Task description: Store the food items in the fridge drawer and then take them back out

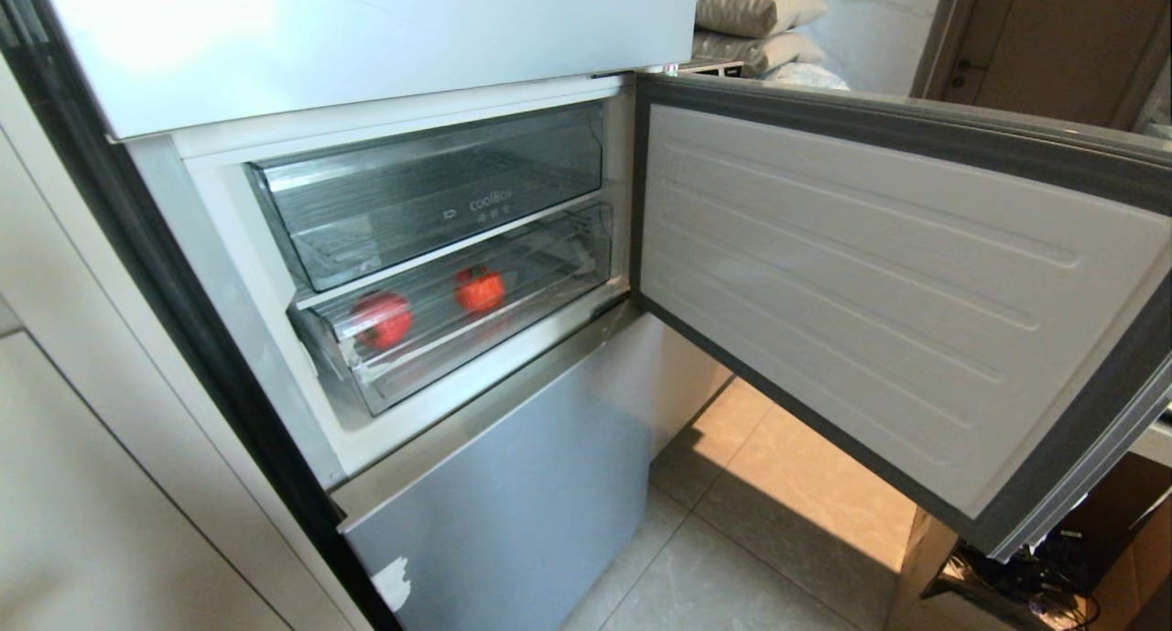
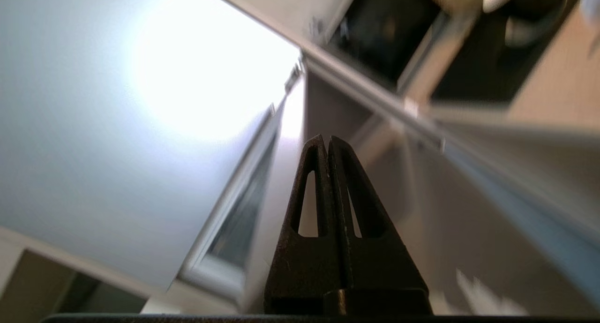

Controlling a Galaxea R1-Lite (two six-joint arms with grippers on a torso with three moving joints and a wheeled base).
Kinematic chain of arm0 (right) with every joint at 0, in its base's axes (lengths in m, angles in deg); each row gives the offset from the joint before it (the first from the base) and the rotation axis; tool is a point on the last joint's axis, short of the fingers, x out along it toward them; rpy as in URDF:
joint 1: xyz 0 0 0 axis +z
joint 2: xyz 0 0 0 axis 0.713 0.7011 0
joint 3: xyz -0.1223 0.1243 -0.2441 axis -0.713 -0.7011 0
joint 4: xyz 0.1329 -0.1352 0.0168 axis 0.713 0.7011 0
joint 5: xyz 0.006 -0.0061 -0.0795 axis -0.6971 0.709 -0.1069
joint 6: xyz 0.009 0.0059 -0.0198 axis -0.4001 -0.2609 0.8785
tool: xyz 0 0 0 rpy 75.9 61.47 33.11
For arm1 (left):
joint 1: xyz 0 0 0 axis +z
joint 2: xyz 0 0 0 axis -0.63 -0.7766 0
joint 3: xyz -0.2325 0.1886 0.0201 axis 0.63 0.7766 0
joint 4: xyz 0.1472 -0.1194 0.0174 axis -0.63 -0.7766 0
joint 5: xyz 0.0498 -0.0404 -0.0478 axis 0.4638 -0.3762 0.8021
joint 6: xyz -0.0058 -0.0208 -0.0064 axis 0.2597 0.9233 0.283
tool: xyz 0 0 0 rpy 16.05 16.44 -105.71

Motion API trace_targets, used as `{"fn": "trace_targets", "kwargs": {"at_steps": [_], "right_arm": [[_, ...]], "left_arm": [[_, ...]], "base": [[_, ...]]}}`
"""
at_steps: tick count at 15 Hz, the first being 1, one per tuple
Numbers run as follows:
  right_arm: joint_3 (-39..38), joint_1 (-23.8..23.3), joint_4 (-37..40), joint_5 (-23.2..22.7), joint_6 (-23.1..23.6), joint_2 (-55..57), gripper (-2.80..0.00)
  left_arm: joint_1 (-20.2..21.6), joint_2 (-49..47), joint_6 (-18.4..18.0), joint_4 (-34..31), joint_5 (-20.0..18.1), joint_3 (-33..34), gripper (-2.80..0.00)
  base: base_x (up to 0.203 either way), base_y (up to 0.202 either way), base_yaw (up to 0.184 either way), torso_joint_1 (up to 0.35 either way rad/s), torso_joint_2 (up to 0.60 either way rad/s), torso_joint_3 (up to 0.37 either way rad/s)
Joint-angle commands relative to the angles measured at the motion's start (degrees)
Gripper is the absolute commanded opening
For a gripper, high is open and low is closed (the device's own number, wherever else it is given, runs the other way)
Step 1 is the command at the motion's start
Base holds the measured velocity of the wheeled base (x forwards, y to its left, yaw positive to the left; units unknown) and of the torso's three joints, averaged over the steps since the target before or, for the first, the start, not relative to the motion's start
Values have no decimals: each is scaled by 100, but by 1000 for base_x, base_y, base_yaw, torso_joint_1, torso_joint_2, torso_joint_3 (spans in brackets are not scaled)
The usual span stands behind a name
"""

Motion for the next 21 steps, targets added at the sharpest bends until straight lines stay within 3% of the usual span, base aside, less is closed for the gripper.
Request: {"fn": "trace_targets", "kwargs": {"at_steps": [1, 3, 4, 5, 6, 9, 12, 14, 17, 21], "right_arm": [[96, -3, -10, 1117, 139, -873, -280], [73, 170, 164, 3065, 1520, -918, -280], [-4, 524, 326, 4368, 2360, -901, -280], [-161, 1116, 409, 5311, 3013, -862, -280], [-381, 1828, 422, 5863, 3460, -789, -280], [-1060, 3822, 440, 6597, 4040, -289, -280], [-1289, 5181, 454, 6830, 4005, 103, -280], [-1332, 5843, 437, 6691, 4019, 130, -280], [-1386, 6400, 404, 5494, 4116, -157, -280], [-1248, 6593, 400, 3736, 4164, -159, -280]], "left_arm": [[0, 2, -2, 0, -1, 0, -280], [0, 2, -2, 0, -1, 0, -280], [0, 1, -2, 0, -1, 0, -280], [0, -3, -2, 0, -1, 0, -280], [0, -3, -2, 0, -1, 0, -280], [0, 2, -2, -8, -1, 0, -280], [0, 2, -2, 0, -1, 0, -280], [0, -6, -2, 0, -1, 0, -280], [0, 2, -2, -5, -1, 0, -280], [0, 2, -2, -9, -1, 0, -280]], "base": [[0, 0, 0, 0, 0, 0], [0, 0, 0, 0, 0, 0], [0, 0, 0, 0, 0, 0], [0, 0, 0, 0, 0, 0], [0, 0, 0, 0, 0, 0], [0, 0, 0, 0, 0, 0], [0, 0, 0, 0, 0, 0], [0, 0, 0, 0, 0, 0], [0, 0, 0, 0, 0, 0], [0, 0, 0, 0, 0, 0]]}}
